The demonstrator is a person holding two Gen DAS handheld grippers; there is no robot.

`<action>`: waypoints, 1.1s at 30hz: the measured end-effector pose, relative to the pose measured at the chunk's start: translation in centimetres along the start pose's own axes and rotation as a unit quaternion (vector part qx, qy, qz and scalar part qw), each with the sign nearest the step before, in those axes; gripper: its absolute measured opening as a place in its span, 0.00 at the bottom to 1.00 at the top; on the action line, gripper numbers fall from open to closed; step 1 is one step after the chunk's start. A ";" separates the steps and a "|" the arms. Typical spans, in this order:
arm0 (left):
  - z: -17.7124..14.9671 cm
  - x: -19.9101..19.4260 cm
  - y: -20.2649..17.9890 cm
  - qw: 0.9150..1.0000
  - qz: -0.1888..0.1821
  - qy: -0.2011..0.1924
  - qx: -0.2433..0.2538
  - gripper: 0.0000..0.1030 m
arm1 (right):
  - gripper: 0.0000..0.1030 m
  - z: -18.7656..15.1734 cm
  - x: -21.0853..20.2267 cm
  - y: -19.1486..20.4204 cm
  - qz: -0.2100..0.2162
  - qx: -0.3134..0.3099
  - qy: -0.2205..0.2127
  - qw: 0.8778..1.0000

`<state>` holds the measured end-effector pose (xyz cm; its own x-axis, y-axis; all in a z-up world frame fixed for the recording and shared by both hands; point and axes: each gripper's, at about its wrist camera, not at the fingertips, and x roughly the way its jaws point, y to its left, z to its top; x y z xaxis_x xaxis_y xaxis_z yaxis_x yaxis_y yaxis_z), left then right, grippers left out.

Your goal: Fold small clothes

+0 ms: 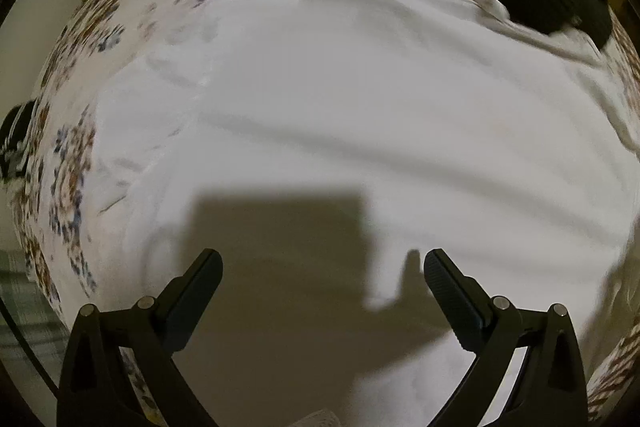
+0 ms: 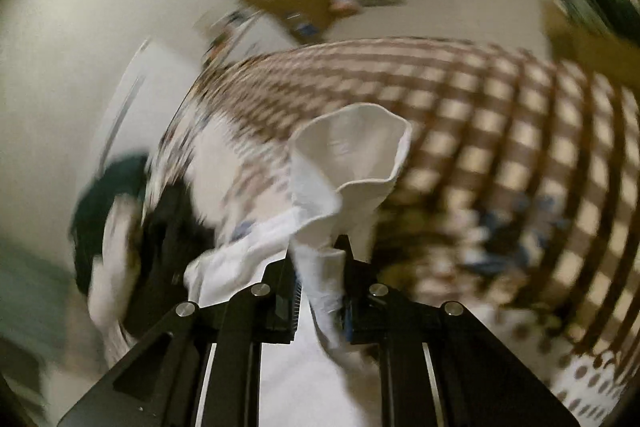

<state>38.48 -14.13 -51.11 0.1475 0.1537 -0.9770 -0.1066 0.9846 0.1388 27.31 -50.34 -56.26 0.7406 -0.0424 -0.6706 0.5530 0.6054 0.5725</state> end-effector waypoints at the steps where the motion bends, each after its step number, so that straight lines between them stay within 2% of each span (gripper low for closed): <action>1: 0.1 0.0 0.7 1.000 0.000 0.000 -0.006 1.00 | 0.16 -0.8 0.3 2.5 0.001 -0.044 0.007 0.999; 4: -0.2 0.0 3.2 1.000 0.006 -0.007 -0.024 1.00 | 0.16 -4.4 2.2 8.4 0.001 -0.156 0.041 0.987; 6: -0.4 0.3 5.0 0.999 0.012 -0.009 -0.033 1.00 | 0.16 -8.0 4.2 11.9 -0.010 -0.243 0.085 0.966; 8: -0.7 0.5 6.8 0.999 0.016 -0.009 -0.042 1.00 | 0.16 -11.1 6.2 12.9 -0.017 -0.290 0.149 0.945; 9: -0.9 0.7 7.7 0.999 0.017 -0.009 -0.047 1.00 | 0.18 -12.3 7.0 13.1 -0.007 -0.299 0.186 0.936; 10: -1.2 0.7 8.5 0.999 0.017 -0.009 -0.050 1.00 | 0.29 -13.0 7.2 13.3 0.011 -0.298 0.221 0.928; 11: -1.5 0.7 9.3 0.998 0.016 -0.011 -0.055 1.00 | 0.39 -13.0 7.0 13.2 0.035 -0.287 0.243 0.926; 12: -2.0 0.4 9.6 0.998 0.015 -0.013 -0.058 1.00 | 0.55 -12.4 6.1 12.9 0.073 -0.258 0.256 0.929; 13: -2.2 0.3 10.1 0.998 0.016 -0.013 -0.063 1.00 | 0.61 -11.6 4.9 12.9 0.093 -0.234 0.249 0.935; 15: -3.0 0.1 10.9 0.997 0.015 -0.014 -0.075 1.00 | 0.63 -9.4 2.9 11.9 0.109 -0.182 0.226 0.951; 16: -3.2 0.0 11.4 0.997 0.015 -0.013 -0.081 1.00 | 0.67 -8.7 2.4 11.5 0.102 -0.167 0.216 0.957; 18: -3.9 0.1 12.1 0.995 0.015 -0.009 -0.097 1.00 | 0.67 -7.8 2.3 11.3 0.072 -0.158 0.198 0.965; 21: -4.4 0.4 13.7 0.993 0.020 -0.004 -0.119 1.00 | 0.67 -8.7 4.5 11.9 0.035 -0.170 0.211 0.962; 25: -4.7 1.1 16.5 0.989 0.028 0.002 -0.147 1.00 | 0.67 -14.3 8.3 13.3 0.009 -0.187 0.284 0.940; 29: -5.0 2.0 19.7 0.983 0.021 0.014 -0.183 1.00 | 0.68 -17.5 6.6 15.4 0.040 -0.201 0.301 0.931; 31: -5.4 2.7 21.8 0.974 -0.007 0.024 -0.226 1.00 | 0.68 -17.6 5.3 15.3 0.044 -0.187 0.294 0.936; 33: -5.9 3.8 24.1 0.958 -0.046 0.032 -0.282 1.00 | 0.68 -17.4 4.3 15.1 0.034 -0.184 0.282 0.941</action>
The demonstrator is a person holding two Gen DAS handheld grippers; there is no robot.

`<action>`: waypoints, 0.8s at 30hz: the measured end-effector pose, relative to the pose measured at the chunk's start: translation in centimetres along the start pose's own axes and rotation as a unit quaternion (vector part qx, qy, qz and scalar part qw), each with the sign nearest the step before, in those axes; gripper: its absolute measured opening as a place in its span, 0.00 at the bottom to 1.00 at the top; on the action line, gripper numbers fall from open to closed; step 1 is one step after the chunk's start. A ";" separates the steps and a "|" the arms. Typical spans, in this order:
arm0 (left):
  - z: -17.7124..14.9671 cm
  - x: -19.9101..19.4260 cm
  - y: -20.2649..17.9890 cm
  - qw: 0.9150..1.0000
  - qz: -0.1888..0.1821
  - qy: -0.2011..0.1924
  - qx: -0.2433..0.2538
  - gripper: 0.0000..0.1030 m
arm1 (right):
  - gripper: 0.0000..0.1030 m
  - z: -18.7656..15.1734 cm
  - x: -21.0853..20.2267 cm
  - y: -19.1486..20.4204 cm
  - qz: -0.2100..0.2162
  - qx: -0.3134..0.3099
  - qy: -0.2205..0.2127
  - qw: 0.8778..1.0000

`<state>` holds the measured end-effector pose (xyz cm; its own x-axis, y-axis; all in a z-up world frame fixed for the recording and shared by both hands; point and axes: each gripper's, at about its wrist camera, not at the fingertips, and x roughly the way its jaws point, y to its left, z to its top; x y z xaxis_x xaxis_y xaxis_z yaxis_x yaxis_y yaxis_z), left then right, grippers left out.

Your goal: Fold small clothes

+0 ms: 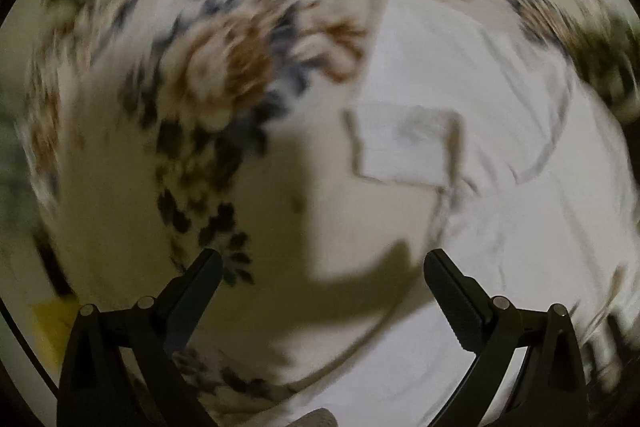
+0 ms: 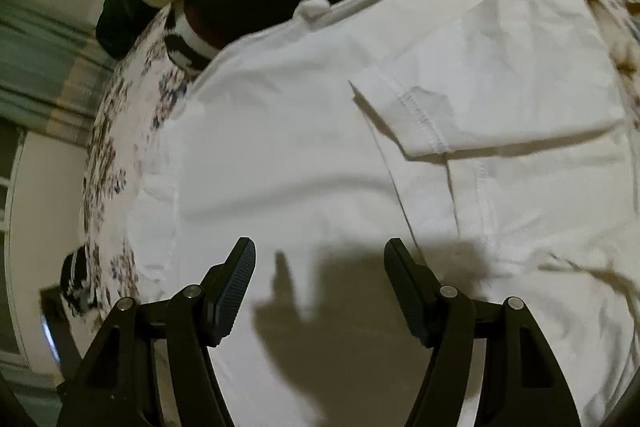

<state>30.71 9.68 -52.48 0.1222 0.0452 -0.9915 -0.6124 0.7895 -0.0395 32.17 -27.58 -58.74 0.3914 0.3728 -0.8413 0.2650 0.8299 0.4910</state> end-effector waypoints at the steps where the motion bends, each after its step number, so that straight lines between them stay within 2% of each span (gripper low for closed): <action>1: 0.5 0.6 1.1 0.999 -0.020 0.008 -0.031 1.00 | 0.68 0.0 -0.4 -0.1 -0.006 0.004 -0.004 1.000; 5: 1.7 2.6 4.0 0.985 -0.084 0.028 -0.147 1.00 | 0.68 0.4 -0.7 -0.1 -0.027 0.023 -0.004 0.999; 9: 3.1 3.2 4.6 0.965 -0.135 0.034 -0.222 1.00 | 0.68 1.9 -0.5 0.5 -0.043 0.026 -0.002 0.999; 12: 5.0 3.5 4.5 0.950 -0.179 0.036 -0.252 1.00 | 0.68 2.5 0.1 1.4 -0.042 0.031 -0.001 0.999; 15: 6.9 4.1 3.7 0.940 -0.211 0.045 -0.266 1.00 | 0.68 2.9 1.4 2.8 -0.044 0.032 0.001 0.999; 19: 6.6 5.2 2.6 0.930 -0.206 0.053 -0.298 0.99 | 0.68 2.7 1.9 3.2 -0.045 0.044 -0.001 0.998; 22: 6.2 4.7 2.5 0.927 -0.200 0.039 -0.316 0.98 | 0.68 2.7 2.1 3.2 -0.048 0.055 -0.004 0.997; 24: 5.7 4.3 1.5 0.931 -0.191 0.032 -0.309 0.92 | 0.68 2.6 2.0 3.0 -0.052 0.061 -0.010 0.997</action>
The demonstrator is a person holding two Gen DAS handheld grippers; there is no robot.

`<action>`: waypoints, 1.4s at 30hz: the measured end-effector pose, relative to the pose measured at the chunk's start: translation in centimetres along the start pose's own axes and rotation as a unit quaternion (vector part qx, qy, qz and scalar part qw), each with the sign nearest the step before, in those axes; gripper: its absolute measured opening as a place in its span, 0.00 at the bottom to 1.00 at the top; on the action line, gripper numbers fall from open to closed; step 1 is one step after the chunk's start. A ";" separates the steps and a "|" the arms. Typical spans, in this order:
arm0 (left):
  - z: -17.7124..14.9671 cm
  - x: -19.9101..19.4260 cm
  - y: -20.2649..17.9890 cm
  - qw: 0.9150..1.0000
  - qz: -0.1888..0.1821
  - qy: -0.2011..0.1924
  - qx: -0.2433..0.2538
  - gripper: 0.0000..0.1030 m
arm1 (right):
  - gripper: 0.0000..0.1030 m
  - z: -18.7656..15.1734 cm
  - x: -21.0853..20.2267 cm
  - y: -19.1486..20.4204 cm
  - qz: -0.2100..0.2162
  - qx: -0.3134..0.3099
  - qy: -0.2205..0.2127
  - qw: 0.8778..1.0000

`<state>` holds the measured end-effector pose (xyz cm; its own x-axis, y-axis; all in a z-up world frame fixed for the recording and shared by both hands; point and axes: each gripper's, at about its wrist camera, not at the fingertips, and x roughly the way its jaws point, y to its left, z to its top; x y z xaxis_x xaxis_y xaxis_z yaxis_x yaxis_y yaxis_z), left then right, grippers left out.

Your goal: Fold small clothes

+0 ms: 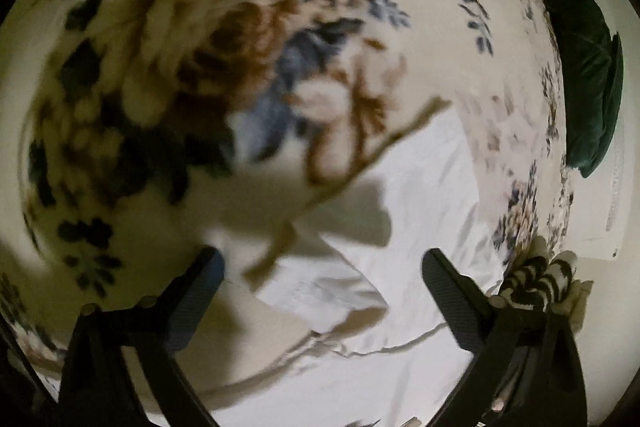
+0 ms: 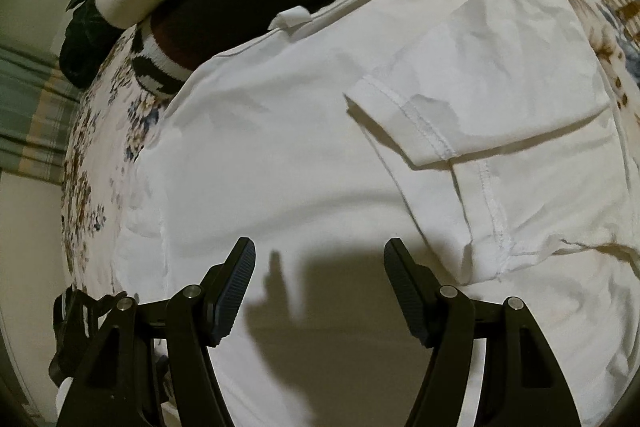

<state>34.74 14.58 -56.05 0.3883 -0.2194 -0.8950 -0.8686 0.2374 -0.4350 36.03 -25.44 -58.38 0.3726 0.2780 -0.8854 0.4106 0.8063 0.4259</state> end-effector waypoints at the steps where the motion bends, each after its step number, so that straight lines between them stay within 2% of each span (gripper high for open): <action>1: -0.4 0.2 -0.5 1.000 0.008 0.001 0.010 0.88 | 0.68 0.0 0.0 -0.2 -0.002 0.003 -0.001 1.000; 2: -0.9 0.4 -1.1 1.000 0.012 0.001 0.020 0.86 | 0.68 0.1 -0.1 -0.5 -0.003 0.006 -0.002 1.000; 3: -1.2 0.4 -1.2 1.000 0.015 0.000 0.024 0.78 | 0.68 0.2 -0.2 -0.7 -0.005 0.009 -0.004 1.000; 5: -1.5 0.9 -1.8 0.999 0.016 -0.009 0.030 0.55 | 0.68 0.3 -0.3 -1.0 -0.009 0.013 -0.008 1.000; 6: -1.4 1.2 -1.9 0.999 0.016 -0.011 0.032 0.32 | 0.68 0.5 -0.4 -1.3 -0.011 0.014 -0.009 1.000; 7: -1.3 1.4 -2.0 0.999 0.008 -0.013 0.036 0.15 | 0.68 0.6 -0.5 -1.4 -0.015 0.016 -0.011 1.000; 9: -1.0 1.2 -1.8 0.998 -0.005 -0.020 0.051 0.09 | 0.68 0.9 -0.9 -1.8 -0.027 0.017 -0.016 0.999; 12: -1.4 0.4 -3.0 0.995 -0.008 -0.045 0.093 0.07 | 0.68 1.5 -1.5 -2.3 -0.039 0.013 -0.024 0.999; 15: -2.8 -1.7 -5.8 0.980 -0.019 -0.089 0.179 0.06 | 0.68 1.9 -2.0 -2.9 -0.047 0.007 -0.030 0.998; 16: -3.7 -2.6 -7.0 0.970 -0.024 -0.106 0.216 0.06 | 0.68 2.0 -2.2 -3.1 -0.047 0.006 -0.031 0.998; 18: -6.4 -4.0 -9.5 0.945 -0.034 -0.132 0.297 0.06 | 0.68 2.2 -2.6 -3.9 -0.047 0.008 -0.032 0.998; 20: -10.3 -4.7 -11.7 0.910 -0.044 -0.139 0.388 0.06 | 0.68 2.4 -3.1 -4.6 -0.048 0.011 -0.034 0.998; 22: -14.4 -3.8 -13.0 0.878 -0.048 -0.113 0.463 0.06 | 0.68 2.6 -3.7 -5.6 -0.052 0.013 -0.037 0.998; 23: -16.7 -2.7 -13.4 0.863 -0.055 -0.081 0.496 0.06 | 0.68 2.6 -4.0 -6.1 -0.054 0.014 -0.038 0.998; 26: -21.7 0.1 -13.2 0.827 -0.037 -0.022 0.561 0.09 | 0.68 3.0 -4.8 -7.9 -0.063 0.022 -0.039 0.997; 27: -22.6 0.5 -12.8 0.821 -0.028 -0.010 0.571 0.11 | 0.68 3.2 -5.1 -8.6 -0.065 0.025 -0.038 0.997; 29: -23.4 0.7 -12.1 0.817 -0.007 0.010 0.577 0.18 | 0.68 3.5 -5.6 -9.5 -0.065 0.028 -0.036 0.997; 30: -23.4 0.3 -11.6 0.818 -0.007 0.012 0.575 0.31 | 0.68 3.7 -5.8 -9.9 -0.064 0.028 -0.034 0.997; 31: -22.7 -0.3 -11.1 0.823 -0.011 0.011 0.568 0.47 | 0.68 3.9 -6.2 -10.1 -0.062 0.027 -0.032 0.997; 32: -22.4 -0.8 -10.5 0.828 -0.009 0.005 0.561 0.58 | 0.68 4.1 -6.4 -10.3 -0.057 0.024 -0.031 0.998; 33: -21.7 -1.5 -9.6 0.833 -0.004 -0.005 0.553 0.76 | 0.68 4.4 -6.5 -10.3 -0.049 0.022 -0.028 0.998; 36: -19.2 -2.0 -9.1 0.848 0.011 -0.034 0.529 0.79 | 0.68 5.4 -6.5 -9.7 -0.002 0.013 -0.010 1.000; 39: -17.6 -0.5 -9.2 0.853 0.039 -0.045 0.518 0.79 | 0.68 6.7 -5.2 -7.0 0.048 -0.015 0.012 0.999; 40: -17.1 0.0 -9.4 0.854 0.042 -0.050 0.516 0.79 | 0.68 7.0 -4.7 -6.0 0.059 -0.023 0.018 0.998; 42: -17.3 1.8 -10.0 0.844 0.058 -0.059 0.531 0.79 | 0.68 7.7 -3.1 -4.1 0.082 -0.044 0.036 0.995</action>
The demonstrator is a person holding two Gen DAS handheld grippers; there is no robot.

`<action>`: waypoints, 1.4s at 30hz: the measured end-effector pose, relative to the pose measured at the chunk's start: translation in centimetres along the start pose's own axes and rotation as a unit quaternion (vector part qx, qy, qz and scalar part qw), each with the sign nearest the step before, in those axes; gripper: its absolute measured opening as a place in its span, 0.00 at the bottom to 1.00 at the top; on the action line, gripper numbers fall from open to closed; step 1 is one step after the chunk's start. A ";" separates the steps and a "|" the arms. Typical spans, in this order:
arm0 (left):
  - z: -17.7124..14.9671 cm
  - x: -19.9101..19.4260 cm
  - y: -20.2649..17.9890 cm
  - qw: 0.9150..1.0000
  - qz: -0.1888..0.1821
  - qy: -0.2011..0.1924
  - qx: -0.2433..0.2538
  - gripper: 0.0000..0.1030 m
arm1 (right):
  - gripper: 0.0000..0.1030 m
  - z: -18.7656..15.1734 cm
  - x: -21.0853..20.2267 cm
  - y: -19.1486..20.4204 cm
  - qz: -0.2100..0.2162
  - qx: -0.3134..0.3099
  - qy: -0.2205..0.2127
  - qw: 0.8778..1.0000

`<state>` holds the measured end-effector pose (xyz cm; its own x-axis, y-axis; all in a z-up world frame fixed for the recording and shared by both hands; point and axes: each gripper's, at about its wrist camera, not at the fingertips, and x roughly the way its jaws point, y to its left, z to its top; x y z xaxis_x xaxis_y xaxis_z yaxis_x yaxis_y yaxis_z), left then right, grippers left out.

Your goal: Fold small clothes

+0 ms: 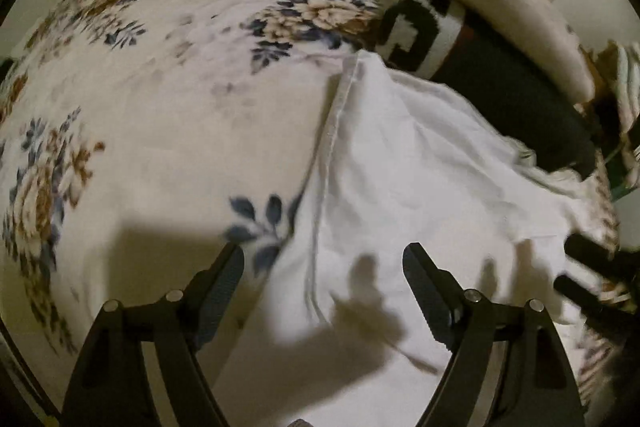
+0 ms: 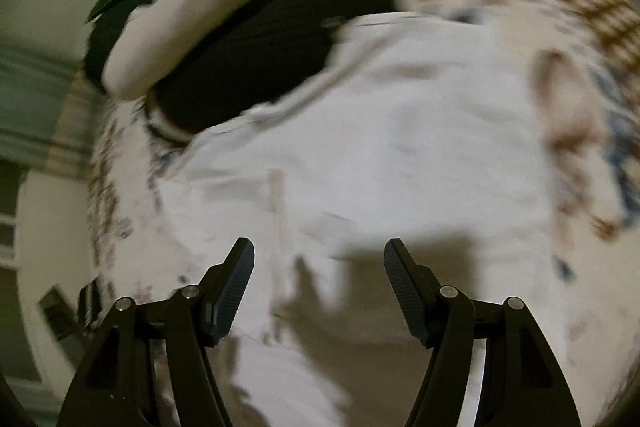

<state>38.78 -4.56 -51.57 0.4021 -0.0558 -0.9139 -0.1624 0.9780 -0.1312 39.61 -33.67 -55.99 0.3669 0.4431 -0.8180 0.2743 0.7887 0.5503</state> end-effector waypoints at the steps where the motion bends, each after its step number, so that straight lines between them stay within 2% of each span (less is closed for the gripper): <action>1: 0.0 0.9 -0.5 1.000 0.010 0.004 0.016 0.79 | 0.68 0.4 1.3 0.9 0.004 -0.012 0.012 1.000; 3: -0.6 2.4 -0.9 0.998 0.031 0.024 0.046 0.79 | 0.68 1.1 3.7 2.2 -0.012 -0.034 0.035 0.999; 5: -1.5 3.5 -0.7 0.997 0.032 0.038 0.059 0.79 | 0.68 1.5 6.3 3.1 -0.011 -0.055 0.064 0.996; 7: -1.8 3.4 -0.4 0.997 0.026 0.033 0.063 0.82 | 0.68 1.6 8.2 4.0 -0.053 -0.100 0.077 0.991; 10: -1.2 2.6 -0.1 0.997 0.020 0.047 0.056 0.82 | 0.68 1.3 8.9 4.7 -0.083 -0.144 0.081 0.983; 12: -0.2 1.1 0.3 0.998 0.010 0.043 0.043 0.82 | 0.68 1.2 7.6 5.2 -0.076 -0.152 0.078 0.982; 14: 1.5 -0.7 0.8 0.999 0.002 0.027 0.034 0.82 | 0.68 1.7 5.3 5.0 -0.062 -0.136 0.058 0.987; 16: 3.3 -1.8 0.7 0.999 0.000 0.013 0.036 0.82 | 0.68 2.9 2.0 4.4 -0.070 -0.122 0.016 0.990; 19: 6.7 -1.3 0.3 0.999 0.003 -0.002 0.048 0.82 | 0.68 6.0 -1.8 2.1 -0.120 -0.109 -0.041 0.986; 21: 9.3 0.4 -0.5 0.998 0.003 0.004 0.062 0.82 | 0.68 8.4 -2.8 0.2 -0.149 -0.093 -0.053 0.983; 24: 11.9 3.4 -2.1 0.994 0.005 0.030 0.102 0.82 | 0.68 11.9 -2.3 -2.2 -0.174 -0.088 -0.039 0.980; 27: 13.6 5.4 -4.1 0.987 0.000 0.045 0.154 0.82 | 0.68 14.2 0.1 -2.8 -0.185 -0.120 0.005 0.975; 30: 13.9 7.0 -5.6 0.976 -0.006 0.066 0.206 0.82 | 0.68 15.4 2.2 -2.4 -0.190 -0.152 0.044 0.969; 34: 13.6 8.6 -6.1 0.969 -0.021 0.108 0.220 0.80 | 0.66 16.3 4.0 -2.1 -0.191 -0.179 0.086 0.961; 35: 13.6 8.8 -6.0 0.969 -0.026 0.112 0.221 0.78 | 0.62 16.4 4.1 -2.0 -0.191 -0.184 0.088 0.960; 36: 13.5 8.7 -6.0 0.968 -0.036 0.113 0.222 0.65 | 0.46 16.4 4.1 -1.9 -0.188 -0.190 0.089 0.959; 37: 13.5 8.6 -6.0 0.967 -0.045 0.114 0.225 0.42 | 0.30 16.4 4.1 -1.8 -0.185 -0.192 0.091 0.960; 38: 13.4 8.3 -6.1 0.965 -0.051 0.112 0.231 0.32 | 0.24 16.3 4.0 -1.7 -0.181 -0.193 0.093 0.960; 39: 13.2 7.9 -6.2 0.964 -0.056 0.107 0.236 0.14 | 0.12 16.2 3.7 -1.6 -0.180 -0.196 0.090 0.960; 40: 13.1 7.3 -6.3 0.964 -0.059 0.089 0.243 0.06 | 0.11 15.9 3.3 -1.5 -0.179 -0.200 0.084 0.960; 42: 12.3 5.6 -6.8 0.963 -0.061 0.057 0.256 0.06 | 0.07 15.3 2.5 -1.1 -0.176 -0.205 0.074 0.960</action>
<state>53.19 -9.10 -51.05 0.2838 -0.1696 -0.9438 0.3566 0.9323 -0.0603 53.83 -40.00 -56.05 0.1764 0.1506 -0.9727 -0.0266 0.9886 0.1482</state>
